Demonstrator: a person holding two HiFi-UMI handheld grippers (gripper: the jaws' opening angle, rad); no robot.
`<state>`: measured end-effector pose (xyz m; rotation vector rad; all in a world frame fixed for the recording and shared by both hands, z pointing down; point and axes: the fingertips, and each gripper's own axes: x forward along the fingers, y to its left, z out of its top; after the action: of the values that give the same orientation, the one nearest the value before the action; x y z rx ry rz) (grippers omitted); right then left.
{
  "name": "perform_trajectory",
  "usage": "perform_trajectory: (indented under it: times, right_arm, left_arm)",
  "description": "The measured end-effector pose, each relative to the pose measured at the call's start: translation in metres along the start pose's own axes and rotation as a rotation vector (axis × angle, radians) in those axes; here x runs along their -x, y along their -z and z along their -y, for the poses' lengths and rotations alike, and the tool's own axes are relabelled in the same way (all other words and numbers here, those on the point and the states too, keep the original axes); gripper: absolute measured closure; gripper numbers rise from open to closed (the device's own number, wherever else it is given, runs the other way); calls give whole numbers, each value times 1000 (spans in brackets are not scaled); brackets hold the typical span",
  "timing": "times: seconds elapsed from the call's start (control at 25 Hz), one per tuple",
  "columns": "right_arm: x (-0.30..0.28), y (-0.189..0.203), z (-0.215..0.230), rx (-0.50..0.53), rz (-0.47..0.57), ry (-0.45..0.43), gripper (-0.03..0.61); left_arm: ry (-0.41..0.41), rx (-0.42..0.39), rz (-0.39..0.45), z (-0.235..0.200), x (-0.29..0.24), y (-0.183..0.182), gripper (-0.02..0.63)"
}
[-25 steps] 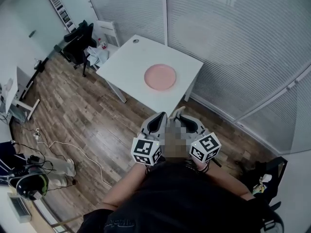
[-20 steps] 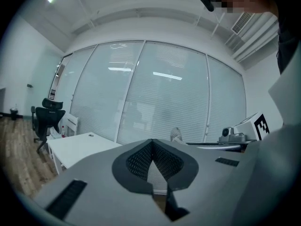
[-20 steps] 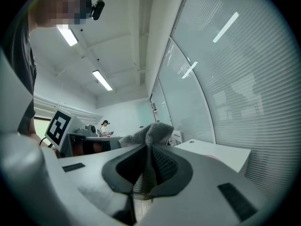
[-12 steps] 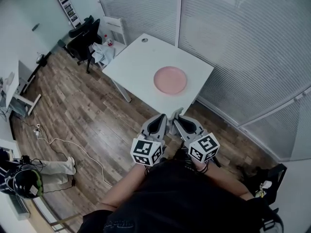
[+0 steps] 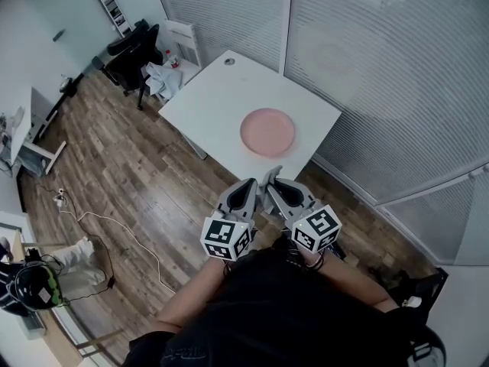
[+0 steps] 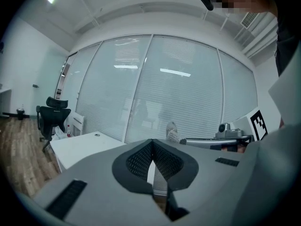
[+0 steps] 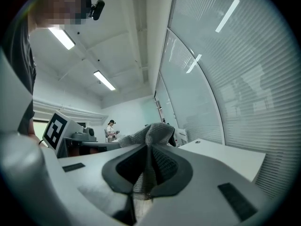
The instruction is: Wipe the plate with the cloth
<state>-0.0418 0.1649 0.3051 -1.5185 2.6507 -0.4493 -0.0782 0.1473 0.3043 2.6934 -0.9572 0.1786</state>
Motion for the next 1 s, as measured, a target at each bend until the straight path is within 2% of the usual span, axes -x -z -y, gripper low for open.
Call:
perform_trajectory:
  times: [0.32, 0.52, 0.76, 1.0]
  right_arm:
    - [7, -24, 66, 8, 0, -17, 535]
    - [28, -23, 106, -4, -6, -11, 535]
    - [28, -20, 140, -32, -27, -5, 535]
    - [19, -25, 161, -42, -23, 12, 535]
  left_arm:
    - [-17, 6, 12, 15, -66, -15, 606]
    - [-5, 10, 2, 45, -102, -2, 607]
    - [-16, 29, -15, 39, -136, -4, 606]
    - [19, 18, -39, 39, -161, -5, 607]
